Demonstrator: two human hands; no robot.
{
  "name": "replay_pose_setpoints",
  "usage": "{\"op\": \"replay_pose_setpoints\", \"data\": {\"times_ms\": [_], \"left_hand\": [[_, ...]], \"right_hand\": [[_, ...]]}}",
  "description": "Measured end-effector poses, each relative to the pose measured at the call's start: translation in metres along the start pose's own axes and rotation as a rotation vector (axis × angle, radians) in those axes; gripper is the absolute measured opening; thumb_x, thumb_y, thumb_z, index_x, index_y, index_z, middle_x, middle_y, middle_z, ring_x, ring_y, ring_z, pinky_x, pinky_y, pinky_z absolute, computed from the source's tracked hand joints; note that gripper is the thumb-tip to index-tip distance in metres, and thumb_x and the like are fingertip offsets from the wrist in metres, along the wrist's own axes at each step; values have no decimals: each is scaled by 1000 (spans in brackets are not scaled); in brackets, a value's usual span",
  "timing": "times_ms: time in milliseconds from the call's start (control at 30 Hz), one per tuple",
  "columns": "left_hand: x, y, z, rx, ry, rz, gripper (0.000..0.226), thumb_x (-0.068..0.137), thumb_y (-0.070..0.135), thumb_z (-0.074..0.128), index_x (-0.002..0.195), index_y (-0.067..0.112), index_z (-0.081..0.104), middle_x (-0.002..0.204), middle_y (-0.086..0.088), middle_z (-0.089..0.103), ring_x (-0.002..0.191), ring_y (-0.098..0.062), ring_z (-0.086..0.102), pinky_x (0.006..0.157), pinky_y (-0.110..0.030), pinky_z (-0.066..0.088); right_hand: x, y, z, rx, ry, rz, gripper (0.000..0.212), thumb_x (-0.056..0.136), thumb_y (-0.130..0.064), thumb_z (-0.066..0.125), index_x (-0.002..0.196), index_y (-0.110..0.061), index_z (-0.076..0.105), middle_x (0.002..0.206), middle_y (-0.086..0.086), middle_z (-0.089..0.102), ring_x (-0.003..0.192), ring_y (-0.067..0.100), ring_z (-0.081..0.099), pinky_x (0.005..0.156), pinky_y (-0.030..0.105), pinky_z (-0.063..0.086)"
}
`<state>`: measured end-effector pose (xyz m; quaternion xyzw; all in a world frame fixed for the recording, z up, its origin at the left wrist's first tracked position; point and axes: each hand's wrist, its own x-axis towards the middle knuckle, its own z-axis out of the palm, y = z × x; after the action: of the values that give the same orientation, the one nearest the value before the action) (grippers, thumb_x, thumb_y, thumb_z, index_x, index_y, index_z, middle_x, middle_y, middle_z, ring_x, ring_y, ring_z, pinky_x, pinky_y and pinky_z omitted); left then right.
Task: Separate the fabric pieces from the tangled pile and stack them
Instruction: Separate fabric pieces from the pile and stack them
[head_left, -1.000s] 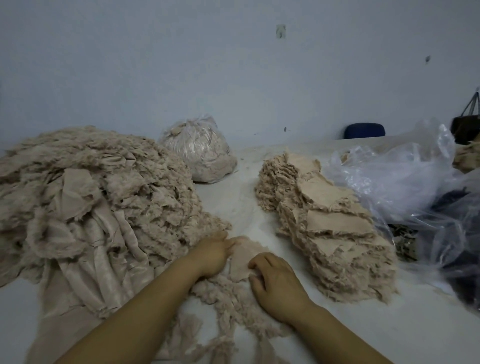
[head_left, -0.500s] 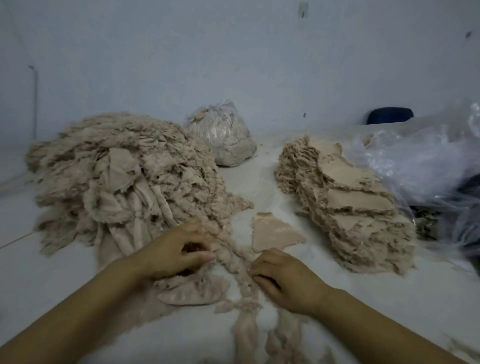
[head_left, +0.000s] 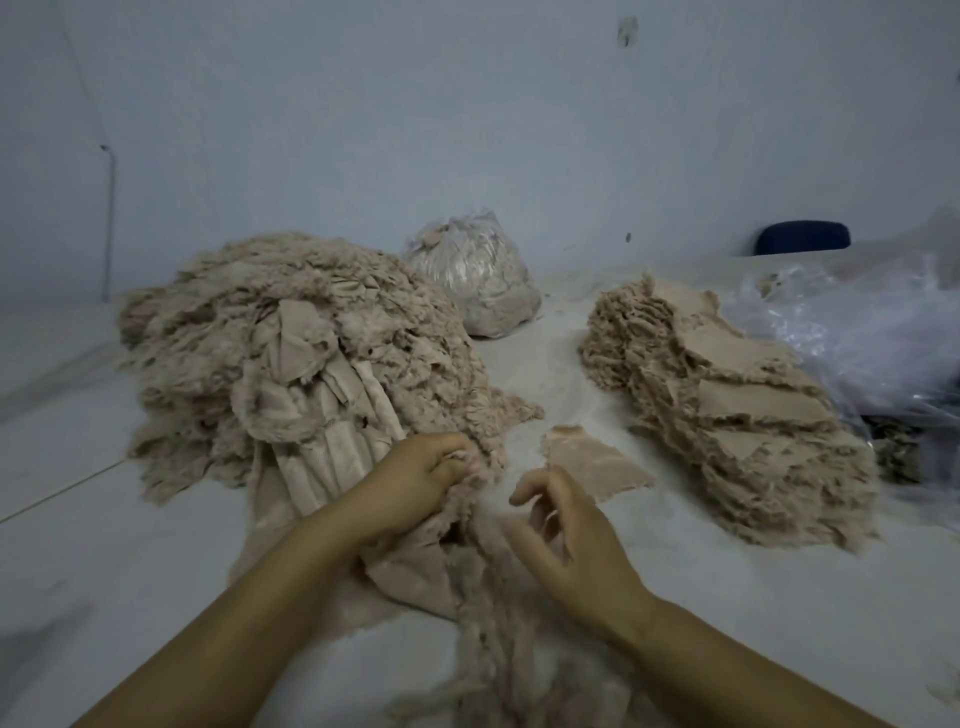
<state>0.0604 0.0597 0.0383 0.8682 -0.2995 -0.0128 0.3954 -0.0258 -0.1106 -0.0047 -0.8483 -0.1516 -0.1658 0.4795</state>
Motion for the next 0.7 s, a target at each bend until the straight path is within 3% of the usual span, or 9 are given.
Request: {"op": "replay_pose_setpoints", "data": {"times_ms": [100, 200, 267, 333, 433, 500, 567, 633, 700], "left_hand": [[9, 2, 10, -386, 104, -129, 33, 96, 5, 48, 65, 16, 50, 47, -1, 35, 38, -12, 29, 40, -18, 25], [16, 0, 14, -592, 148, -140, 26, 95, 7, 51, 70, 11, 54, 42, 5, 40, 34, -6, 33, 36, -15, 29], [22, -3, 11, -554, 207, -110, 22, 92, 5, 55, 72, 12, 60, 51, 10, 56, 48, -2, 50, 51, -17, 42], [29, -8, 5, -519, 288, -135, 19, 91, 6, 57, 76, 14, 64, 69, 9, 66, 69, -4, 59, 69, -21, 47], [33, -13, -7, -306, 373, -5, 15, 92, 11, 57, 100, 21, 64, 109, 1, 65, 100, -6, 60, 88, -20, 47], [35, -5, -10, -243, 186, 171, 17, 95, 21, 53, 108, 29, 61, 116, 9, 63, 104, 6, 57, 88, -10, 43], [38, 8, -6, -127, -99, 191, 16, 93, 37, 48, 104, 38, 61, 102, 19, 64, 94, 10, 58, 84, -9, 43], [40, 13, -3, -82, -308, 118, 19, 89, 44, 48, 78, 36, 62, 69, 19, 54, 64, 5, 51, 65, -13, 41], [42, 5, -1, -212, -327, 48, 33, 90, 34, 54, 60, 19, 50, 53, 15, 41, 50, 1, 38, 51, -15, 33]], "right_hand": [[11, -6, 13, -148, -145, 80, 56, 59, -71, 63, 99, -40, 40, 100, -23, 43, 93, -1, 44, 76, 18, 41], [25, -4, 30, -140, -104, 89, 29, 78, -43, 72, 75, -25, 50, 79, -9, 50, 77, 11, 47, 66, 25, 38], [32, 0, 31, 132, -32, 197, 26, 90, -25, 64, 68, -21, 50, 67, -6, 50, 65, 12, 46, 62, 27, 37], [34, 4, 29, 413, 15, 315, 28, 95, -20, 57, 69, -18, 48, 62, -4, 45, 60, 12, 40, 58, 27, 34], [33, 9, 25, 580, 103, 405, 22, 98, -18, 52, 76, -16, 48, 67, 6, 46, 64, 20, 39, 60, 32, 34], [35, 8, 20, 655, 160, 405, 17, 99, -16, 50, 82, -16, 51, 71, 7, 57, 67, 23, 47, 63, 34, 40], [41, 4, 13, 704, 205, 382, 16, 99, -17, 49, 84, -16, 55, 71, -2, 67, 69, 17, 59, 65, 30, 50], [46, 2, 8, 661, 236, 378, 18, 99, -19, 50, 83, -14, 58, 76, 1, 66, 75, 18, 60, 73, 33, 50], [48, 2, 3, 590, 224, 404, 22, 97, -20, 52, 78, -13, 57, 78, 9, 57, 78, 23, 52, 74, 37, 44]]}}
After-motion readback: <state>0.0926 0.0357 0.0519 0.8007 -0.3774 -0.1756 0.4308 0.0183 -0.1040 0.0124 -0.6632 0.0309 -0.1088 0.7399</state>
